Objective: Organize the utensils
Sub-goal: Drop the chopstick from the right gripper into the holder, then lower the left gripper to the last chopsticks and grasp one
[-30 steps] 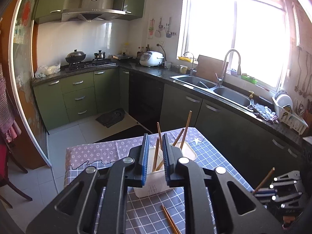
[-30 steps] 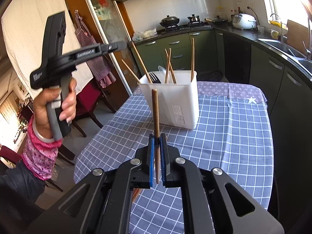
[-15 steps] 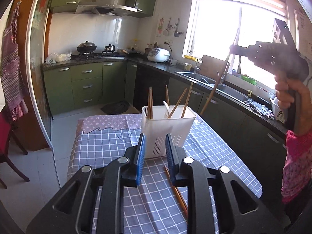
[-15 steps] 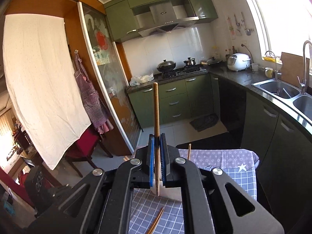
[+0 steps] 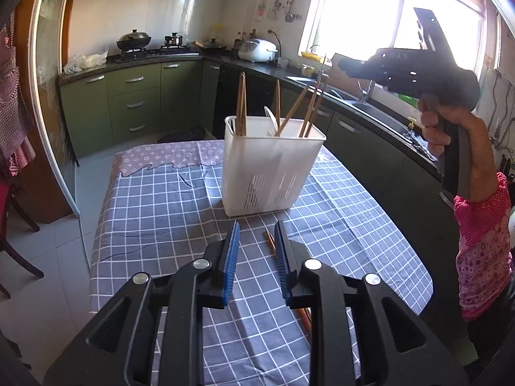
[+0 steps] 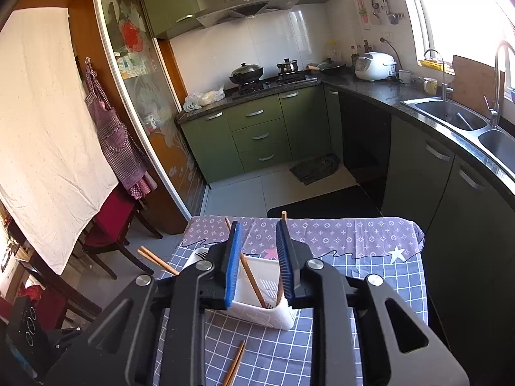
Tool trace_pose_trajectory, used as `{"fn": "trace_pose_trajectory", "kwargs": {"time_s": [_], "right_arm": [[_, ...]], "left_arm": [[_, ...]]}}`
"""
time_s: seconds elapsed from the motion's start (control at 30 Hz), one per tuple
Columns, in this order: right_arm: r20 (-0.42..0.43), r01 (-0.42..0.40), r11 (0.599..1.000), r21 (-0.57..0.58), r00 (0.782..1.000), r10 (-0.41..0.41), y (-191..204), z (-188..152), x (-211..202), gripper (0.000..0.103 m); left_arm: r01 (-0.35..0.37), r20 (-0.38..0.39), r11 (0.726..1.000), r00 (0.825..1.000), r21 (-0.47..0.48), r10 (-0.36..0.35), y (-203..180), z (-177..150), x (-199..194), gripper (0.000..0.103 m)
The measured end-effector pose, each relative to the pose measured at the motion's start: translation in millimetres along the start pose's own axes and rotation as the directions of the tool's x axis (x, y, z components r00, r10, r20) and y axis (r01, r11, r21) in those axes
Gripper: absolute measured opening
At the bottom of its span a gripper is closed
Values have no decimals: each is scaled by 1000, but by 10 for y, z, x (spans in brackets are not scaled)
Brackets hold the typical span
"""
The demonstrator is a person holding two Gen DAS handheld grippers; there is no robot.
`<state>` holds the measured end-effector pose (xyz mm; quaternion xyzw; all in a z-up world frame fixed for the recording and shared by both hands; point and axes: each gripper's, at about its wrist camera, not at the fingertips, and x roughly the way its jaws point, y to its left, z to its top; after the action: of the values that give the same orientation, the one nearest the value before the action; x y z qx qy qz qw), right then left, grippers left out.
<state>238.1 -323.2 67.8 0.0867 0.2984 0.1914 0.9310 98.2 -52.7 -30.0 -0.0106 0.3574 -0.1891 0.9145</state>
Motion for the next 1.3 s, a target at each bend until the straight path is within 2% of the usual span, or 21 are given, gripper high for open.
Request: {"fn": "trace_pose_trajectory", "kwargs": {"time_s": [0.1, 0.2, 0.3, 0.37, 0.43, 0.57, 0.67, 0.8, 1.03, 1.3], "right_arm": [[24, -12, 1000, -23, 1000, 13, 13, -234, -232, 27], [0, 4, 999, -53, 1000, -4, 1, -582, -397, 34], [-59, 35, 997, -74, 997, -39, -23, -1001, -415, 36], [-122, 73, 992, -100, 989, -85, -69, -1335, -320, 37], [-180, 99, 989, -110, 977, -118, -123, -1657, -206, 37], [-275, 82, 996, -35, 957, -89, -373, -2105, -3, 37], [-294, 73, 997, 21, 954, -64, -535, -2289, 30, 37], [-285, 59, 996, 68, 958, -38, -664, -2372, -15, 40], [-272, 49, 994, 98, 962, -20, -726, -2354, -73, 41], [-282, 28, 992, 122, 959, 8, -726, -2344, -51, 41]], "left_arm": [[5, -58, 1000, 998, 13, -4, -94, -12, 150, 22], [28, -142, 1000, 989, 8, -27, -156, -35, 362, 22], [37, -236, 999, 971, -9, -38, -204, -77, 635, 24], [46, -285, 999, 957, -21, -50, -240, -123, 811, 27], [26, -330, 999, 944, -21, -32, -275, -154, 997, 27], [3, -397, 1000, 918, -22, -12, -318, -189, 1302, 27], [-14, -442, 1000, 897, -26, 1, -333, -214, 1473, 27], [-32, -476, 999, 880, -38, 10, -316, -244, 1597, 27], [-51, -491, 999, 871, -20, 34, -324, -277, 1684, 27], [-90, -515, 996, 853, 14, 84, -346, -345, 1797, 26]]}}
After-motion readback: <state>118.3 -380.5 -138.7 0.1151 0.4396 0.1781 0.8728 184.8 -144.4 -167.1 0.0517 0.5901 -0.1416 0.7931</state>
